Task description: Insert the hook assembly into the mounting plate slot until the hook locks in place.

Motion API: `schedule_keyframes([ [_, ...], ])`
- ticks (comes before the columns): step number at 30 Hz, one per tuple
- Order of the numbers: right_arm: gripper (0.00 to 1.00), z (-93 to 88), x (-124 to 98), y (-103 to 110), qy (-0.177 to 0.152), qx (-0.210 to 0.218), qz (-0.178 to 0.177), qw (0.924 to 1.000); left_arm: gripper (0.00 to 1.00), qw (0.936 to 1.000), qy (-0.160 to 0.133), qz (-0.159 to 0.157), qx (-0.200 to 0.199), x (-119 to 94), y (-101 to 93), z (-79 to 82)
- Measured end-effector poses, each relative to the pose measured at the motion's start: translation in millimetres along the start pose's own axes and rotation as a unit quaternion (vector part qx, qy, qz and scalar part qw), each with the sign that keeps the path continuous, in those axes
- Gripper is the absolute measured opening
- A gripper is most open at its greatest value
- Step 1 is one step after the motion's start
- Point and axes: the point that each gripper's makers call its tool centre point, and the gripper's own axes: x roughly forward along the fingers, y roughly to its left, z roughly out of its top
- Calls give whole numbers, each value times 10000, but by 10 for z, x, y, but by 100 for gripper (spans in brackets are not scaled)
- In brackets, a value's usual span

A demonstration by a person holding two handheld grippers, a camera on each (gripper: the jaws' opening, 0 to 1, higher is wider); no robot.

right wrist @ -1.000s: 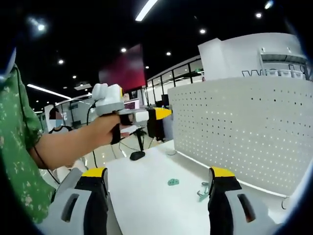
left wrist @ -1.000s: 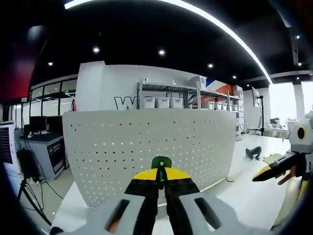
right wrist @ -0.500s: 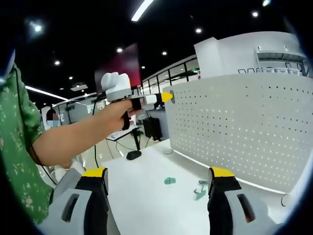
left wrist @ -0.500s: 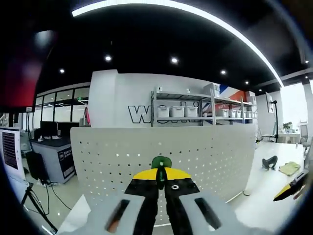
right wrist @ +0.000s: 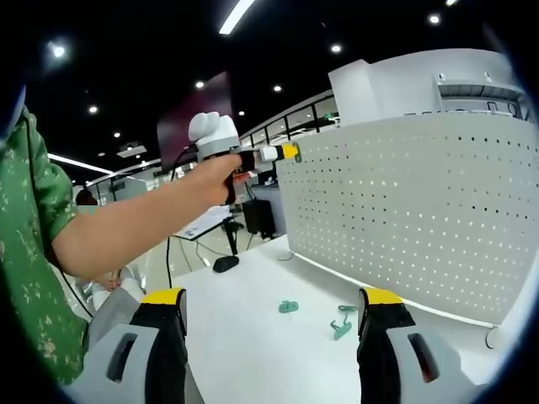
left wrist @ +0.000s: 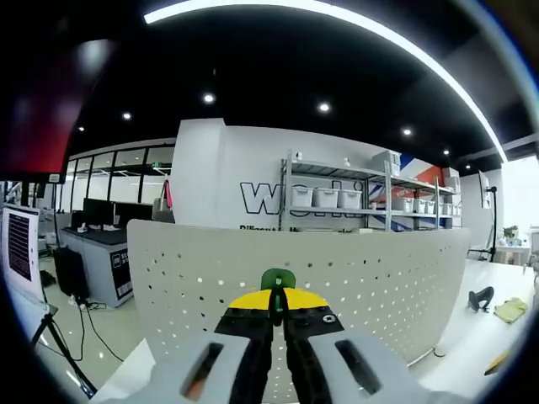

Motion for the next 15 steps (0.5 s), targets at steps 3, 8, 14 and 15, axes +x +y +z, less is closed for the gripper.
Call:
schedule_keyframes([
  [3, 85, -7, 5, -28, 6, 24, -24, 10000, 3, 10000, -2, 35, 14, 68, 47, 8],
  [8, 85, -10, 20, -62, 28, 30, -52, 10000, 3, 9999, 17, 99, 71, 188, 129, 9],
  [14, 85, -42, 44, -105, 81, 54, -85, 9999, 3, 9998, 33, 208, -23, 317, 239, 10],
  [15, 85, -45, 47, -108, 86, 59, -86, 9999, 3, 9998, 36, 212, -18, 337, 245, 6],
])
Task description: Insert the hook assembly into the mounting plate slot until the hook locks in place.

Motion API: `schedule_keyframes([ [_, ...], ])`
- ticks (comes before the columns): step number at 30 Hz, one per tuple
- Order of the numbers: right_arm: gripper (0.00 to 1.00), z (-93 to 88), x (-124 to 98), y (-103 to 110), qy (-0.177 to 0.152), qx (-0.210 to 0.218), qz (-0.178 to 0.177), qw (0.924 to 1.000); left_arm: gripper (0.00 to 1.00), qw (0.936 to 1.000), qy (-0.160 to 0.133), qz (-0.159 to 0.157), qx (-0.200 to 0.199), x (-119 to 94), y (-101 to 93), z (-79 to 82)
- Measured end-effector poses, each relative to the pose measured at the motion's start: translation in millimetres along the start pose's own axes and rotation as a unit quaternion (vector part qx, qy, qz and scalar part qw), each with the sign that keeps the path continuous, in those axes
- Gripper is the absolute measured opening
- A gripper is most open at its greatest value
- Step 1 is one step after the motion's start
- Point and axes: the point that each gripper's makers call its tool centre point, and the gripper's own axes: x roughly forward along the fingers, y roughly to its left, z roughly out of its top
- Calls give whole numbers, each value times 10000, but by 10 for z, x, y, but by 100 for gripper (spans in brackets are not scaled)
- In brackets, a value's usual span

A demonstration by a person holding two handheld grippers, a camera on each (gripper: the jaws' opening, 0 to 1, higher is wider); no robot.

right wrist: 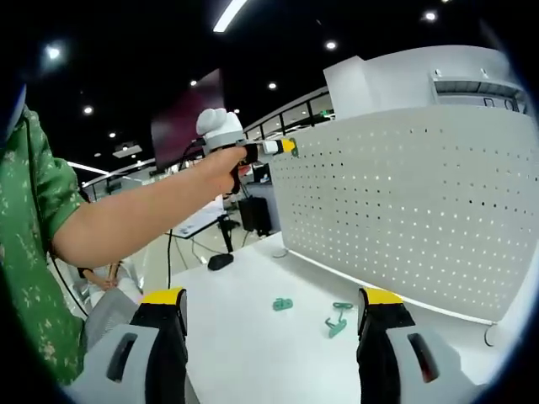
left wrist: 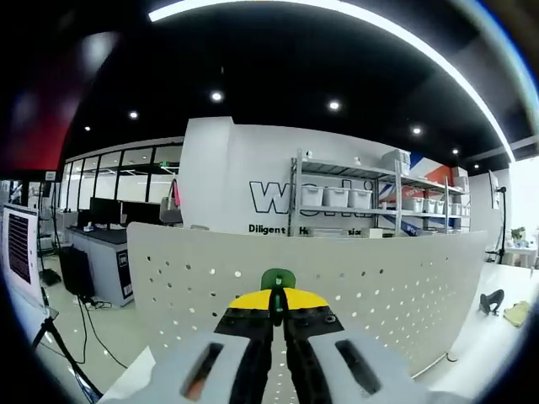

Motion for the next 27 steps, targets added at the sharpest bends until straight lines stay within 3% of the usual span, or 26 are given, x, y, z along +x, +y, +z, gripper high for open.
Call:
schedule_keyframes([
  [14, 85, -27, 18, -59, 59, 24, -65, 10000, 3, 10000, 76, 14, -4, 157, 47, -69],
  [27, 84, -12, 39, -91, 72, 23, -89, 9999, 3, 10000, 54, -16, 12, 205, 63, -37],
])
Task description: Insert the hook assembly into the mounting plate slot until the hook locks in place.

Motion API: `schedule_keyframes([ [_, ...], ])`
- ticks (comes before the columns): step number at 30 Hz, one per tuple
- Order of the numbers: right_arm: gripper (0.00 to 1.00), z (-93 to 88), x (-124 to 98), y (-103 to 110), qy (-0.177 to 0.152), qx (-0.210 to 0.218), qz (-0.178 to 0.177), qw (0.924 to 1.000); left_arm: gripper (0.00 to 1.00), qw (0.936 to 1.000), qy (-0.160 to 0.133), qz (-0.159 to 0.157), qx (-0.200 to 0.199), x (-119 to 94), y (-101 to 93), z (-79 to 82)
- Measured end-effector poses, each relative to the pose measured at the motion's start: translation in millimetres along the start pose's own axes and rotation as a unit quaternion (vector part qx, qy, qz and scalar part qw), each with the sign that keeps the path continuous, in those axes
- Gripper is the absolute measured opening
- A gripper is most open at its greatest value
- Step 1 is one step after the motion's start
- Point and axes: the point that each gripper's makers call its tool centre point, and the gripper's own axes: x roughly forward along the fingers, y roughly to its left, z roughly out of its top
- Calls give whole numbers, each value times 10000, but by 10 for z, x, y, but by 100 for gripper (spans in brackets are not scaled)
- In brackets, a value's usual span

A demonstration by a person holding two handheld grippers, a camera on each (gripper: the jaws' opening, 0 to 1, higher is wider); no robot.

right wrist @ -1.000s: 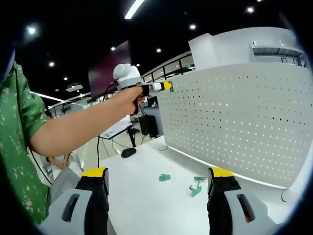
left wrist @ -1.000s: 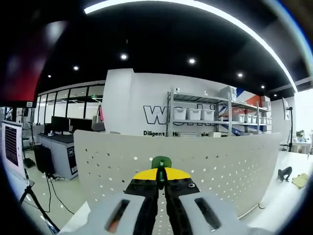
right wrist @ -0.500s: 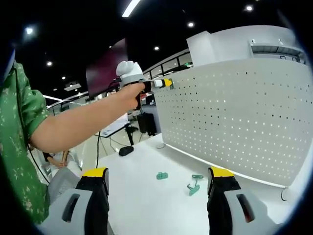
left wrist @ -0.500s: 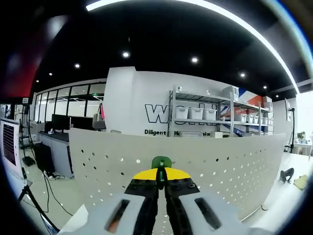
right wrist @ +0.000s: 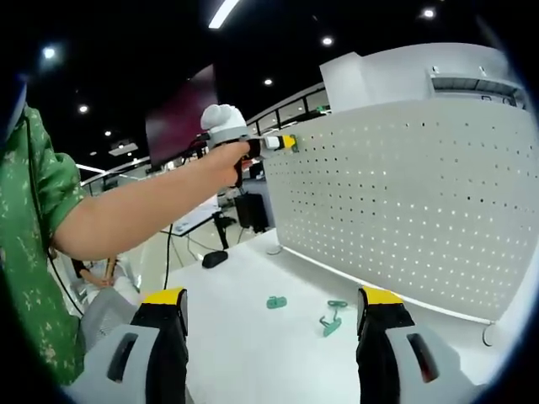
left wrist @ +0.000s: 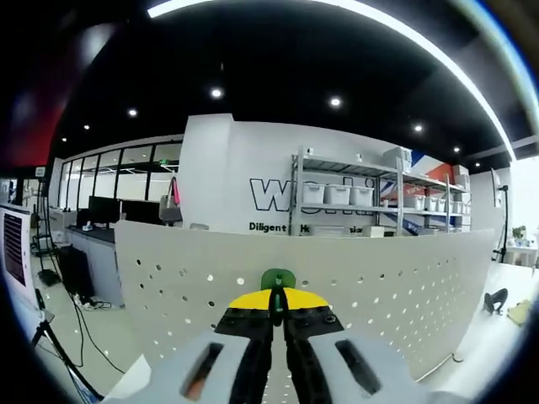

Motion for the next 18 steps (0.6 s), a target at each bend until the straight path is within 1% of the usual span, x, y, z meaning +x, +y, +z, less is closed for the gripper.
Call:
schedule_keyframes([
  [9, 84, -33, -8, -22, 32, 33, -30, 10000, 3, 10000, -10, 20, 59, 39, 14, 7],
  [18, 84, -26, -4, -43, 19, 44, -49, 10000, 3, 10000, -3, 31, 71, 63, 42, 16],
])
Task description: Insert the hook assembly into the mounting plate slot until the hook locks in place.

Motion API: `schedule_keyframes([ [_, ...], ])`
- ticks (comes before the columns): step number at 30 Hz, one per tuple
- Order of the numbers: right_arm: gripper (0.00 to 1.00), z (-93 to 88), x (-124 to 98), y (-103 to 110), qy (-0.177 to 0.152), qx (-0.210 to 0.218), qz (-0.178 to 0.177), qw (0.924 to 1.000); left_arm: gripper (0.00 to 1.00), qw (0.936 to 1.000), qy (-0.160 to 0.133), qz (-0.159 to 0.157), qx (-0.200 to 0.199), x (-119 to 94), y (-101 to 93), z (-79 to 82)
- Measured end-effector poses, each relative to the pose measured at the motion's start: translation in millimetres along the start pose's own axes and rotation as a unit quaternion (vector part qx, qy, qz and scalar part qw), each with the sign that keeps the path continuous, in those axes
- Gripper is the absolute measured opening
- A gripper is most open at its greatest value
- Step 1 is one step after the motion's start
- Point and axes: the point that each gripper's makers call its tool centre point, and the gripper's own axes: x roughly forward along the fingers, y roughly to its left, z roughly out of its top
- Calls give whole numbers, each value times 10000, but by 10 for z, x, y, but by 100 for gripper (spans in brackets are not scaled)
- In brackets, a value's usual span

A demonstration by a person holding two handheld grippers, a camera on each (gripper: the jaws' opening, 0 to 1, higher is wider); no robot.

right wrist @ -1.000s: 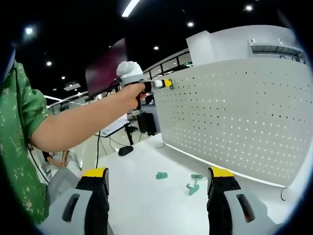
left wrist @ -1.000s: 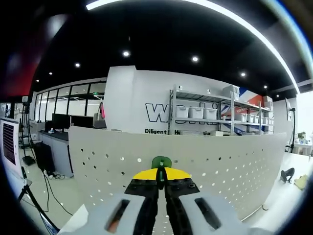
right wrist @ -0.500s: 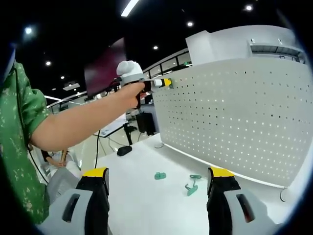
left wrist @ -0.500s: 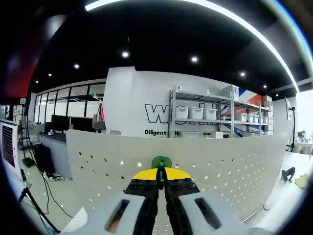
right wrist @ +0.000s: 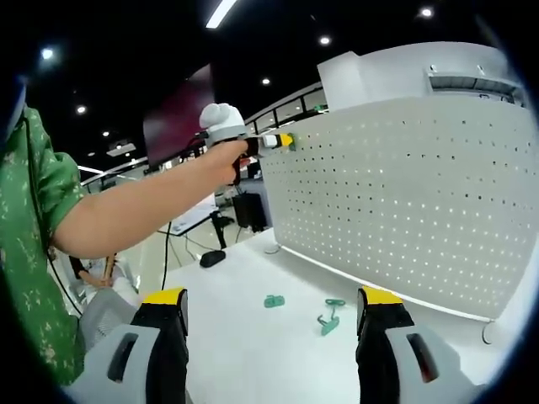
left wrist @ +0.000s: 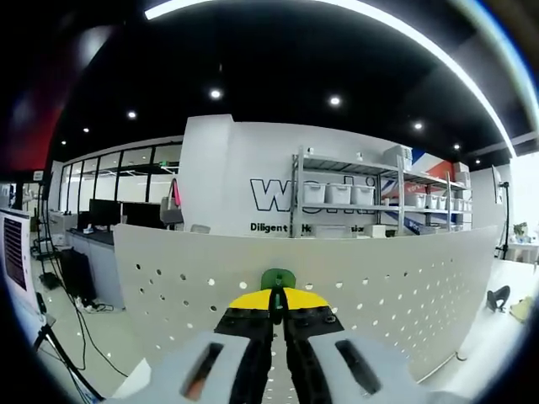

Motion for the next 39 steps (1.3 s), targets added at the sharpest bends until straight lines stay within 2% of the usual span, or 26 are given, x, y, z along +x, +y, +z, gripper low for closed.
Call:
schedule_keyframes([
  [39, 83, 2, -1, -55, -11, 9, -53, 10000, 3, 9999, 113, 7, 54, 54, 9, -98],
])
